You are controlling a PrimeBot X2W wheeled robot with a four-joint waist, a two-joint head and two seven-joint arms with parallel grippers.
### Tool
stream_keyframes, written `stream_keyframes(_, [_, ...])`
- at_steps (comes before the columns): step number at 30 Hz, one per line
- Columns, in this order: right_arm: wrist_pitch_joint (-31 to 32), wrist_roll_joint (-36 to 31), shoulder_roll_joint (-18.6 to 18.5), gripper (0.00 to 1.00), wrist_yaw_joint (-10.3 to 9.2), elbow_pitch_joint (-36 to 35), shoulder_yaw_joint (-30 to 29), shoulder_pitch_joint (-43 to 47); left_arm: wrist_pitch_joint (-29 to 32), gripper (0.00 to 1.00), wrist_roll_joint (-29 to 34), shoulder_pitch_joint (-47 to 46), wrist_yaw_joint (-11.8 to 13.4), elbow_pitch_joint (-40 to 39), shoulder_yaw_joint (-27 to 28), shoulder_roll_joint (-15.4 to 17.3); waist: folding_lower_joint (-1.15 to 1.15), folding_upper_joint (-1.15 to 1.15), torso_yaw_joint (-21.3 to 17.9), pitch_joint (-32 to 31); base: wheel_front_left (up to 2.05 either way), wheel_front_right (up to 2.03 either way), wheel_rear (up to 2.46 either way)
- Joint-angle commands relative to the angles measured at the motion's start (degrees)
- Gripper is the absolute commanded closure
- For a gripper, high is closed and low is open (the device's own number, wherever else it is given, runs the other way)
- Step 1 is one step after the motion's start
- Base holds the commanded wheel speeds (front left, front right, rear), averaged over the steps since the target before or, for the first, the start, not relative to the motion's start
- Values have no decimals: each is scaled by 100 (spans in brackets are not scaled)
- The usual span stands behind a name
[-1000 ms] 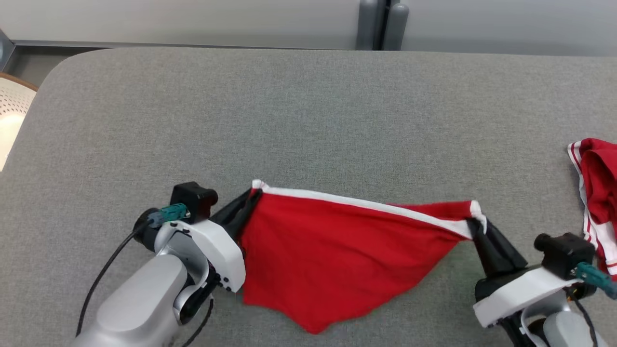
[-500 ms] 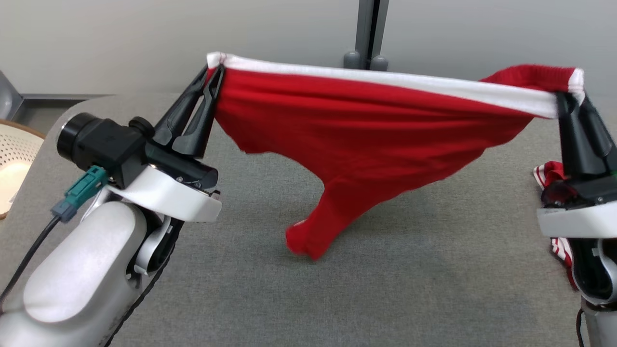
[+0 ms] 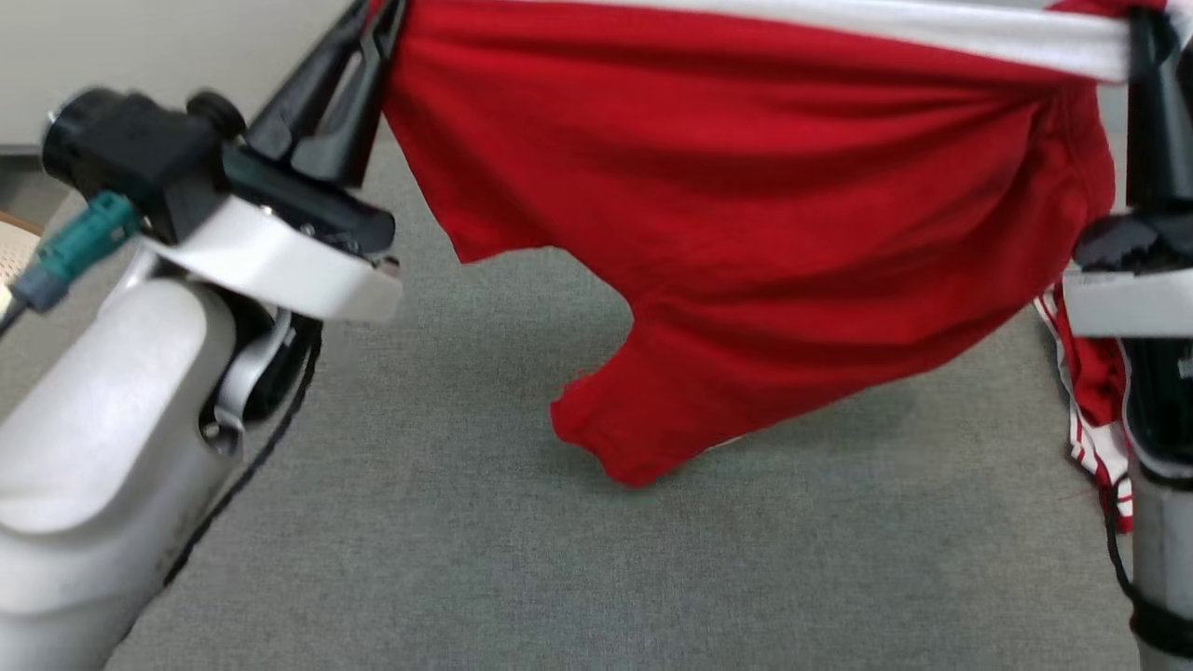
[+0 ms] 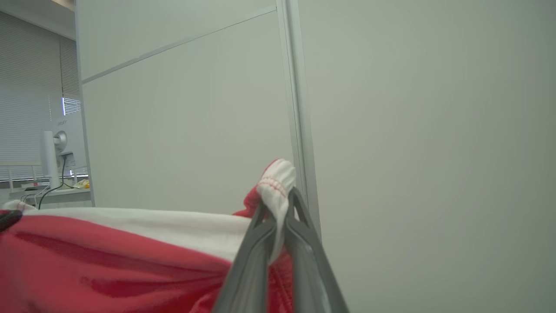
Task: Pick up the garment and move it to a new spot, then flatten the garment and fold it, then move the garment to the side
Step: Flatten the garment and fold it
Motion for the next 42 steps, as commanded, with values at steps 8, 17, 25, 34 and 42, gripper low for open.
stream_keyframes(8, [-359,298,54,100,-15,1557,442,-2504,-463,100,21,-2030,-697,1858,510,-481,0,0,-73,1101,0,0,0])
stream_keyframes(17, [-1594,608,422,100,-13,4193,1258,-3999,-533,100,537,-2621,-1182,3497,1086,-1041,0,0,-109,1226,0,0,0])
stream_keyframes(25, [-1989,869,484,100,-11,6280,2049,-3403,-538,100,390,-1436,-1371,4839,1230,-1809,0,0,107,1504,0,0,0])
stream_keyframes(34, [-2084,1258,317,100,-10,6289,2164,-2114,-539,100,481,-76,-1370,4451,1287,-2122,0,0,190,1559,0,0,0])
stream_keyframes(42, [-2066,1215,64,100,-10,4582,2004,-71,-539,100,1021,1691,-1371,2846,1787,-1885,0,0,161,1133,0,0,0])
